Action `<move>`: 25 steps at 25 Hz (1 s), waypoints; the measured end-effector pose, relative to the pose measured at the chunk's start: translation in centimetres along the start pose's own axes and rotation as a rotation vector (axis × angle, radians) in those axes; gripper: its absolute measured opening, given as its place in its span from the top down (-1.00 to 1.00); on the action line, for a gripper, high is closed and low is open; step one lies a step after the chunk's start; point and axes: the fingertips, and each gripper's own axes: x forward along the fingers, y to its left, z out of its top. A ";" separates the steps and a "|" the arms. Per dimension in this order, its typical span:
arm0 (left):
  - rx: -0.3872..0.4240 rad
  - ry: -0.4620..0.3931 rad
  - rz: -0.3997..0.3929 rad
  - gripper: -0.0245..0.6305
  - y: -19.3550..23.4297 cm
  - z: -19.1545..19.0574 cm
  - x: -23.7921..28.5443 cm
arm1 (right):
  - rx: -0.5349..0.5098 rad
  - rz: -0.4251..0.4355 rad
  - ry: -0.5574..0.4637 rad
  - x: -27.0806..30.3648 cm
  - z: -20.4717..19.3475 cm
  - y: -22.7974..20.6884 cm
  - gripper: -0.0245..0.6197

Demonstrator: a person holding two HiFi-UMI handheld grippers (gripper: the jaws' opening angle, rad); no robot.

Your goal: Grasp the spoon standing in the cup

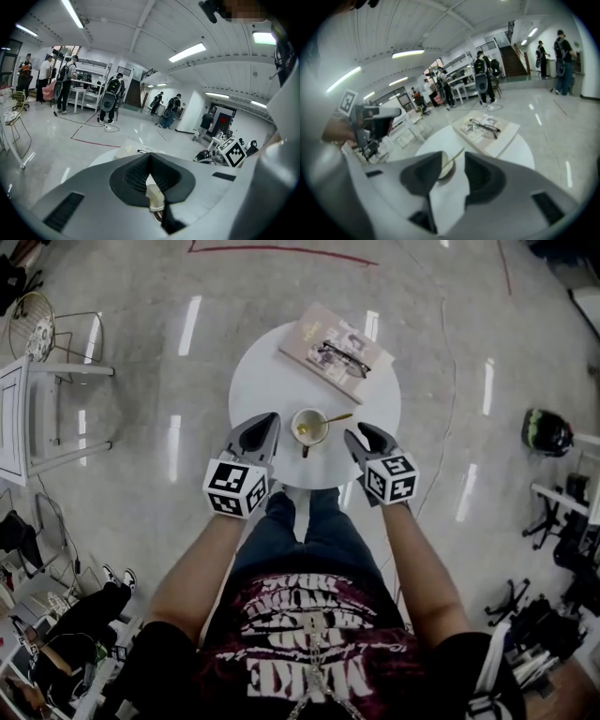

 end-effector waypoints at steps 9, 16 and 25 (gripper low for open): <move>0.034 -0.129 -0.034 0.85 -2.8 6.8 -2.8 | -0.096 -0.026 -0.204 -7.4 7.4 3.3 0.44; 0.074 -0.242 -0.079 0.85 -5.8 11.9 -5.9 | -0.205 -0.042 -0.384 -13.7 13.7 8.1 0.53; 0.104 -0.317 -0.103 0.85 -8.1 14.2 -7.8 | -0.241 -0.027 -0.546 -17.8 17.9 12.2 0.80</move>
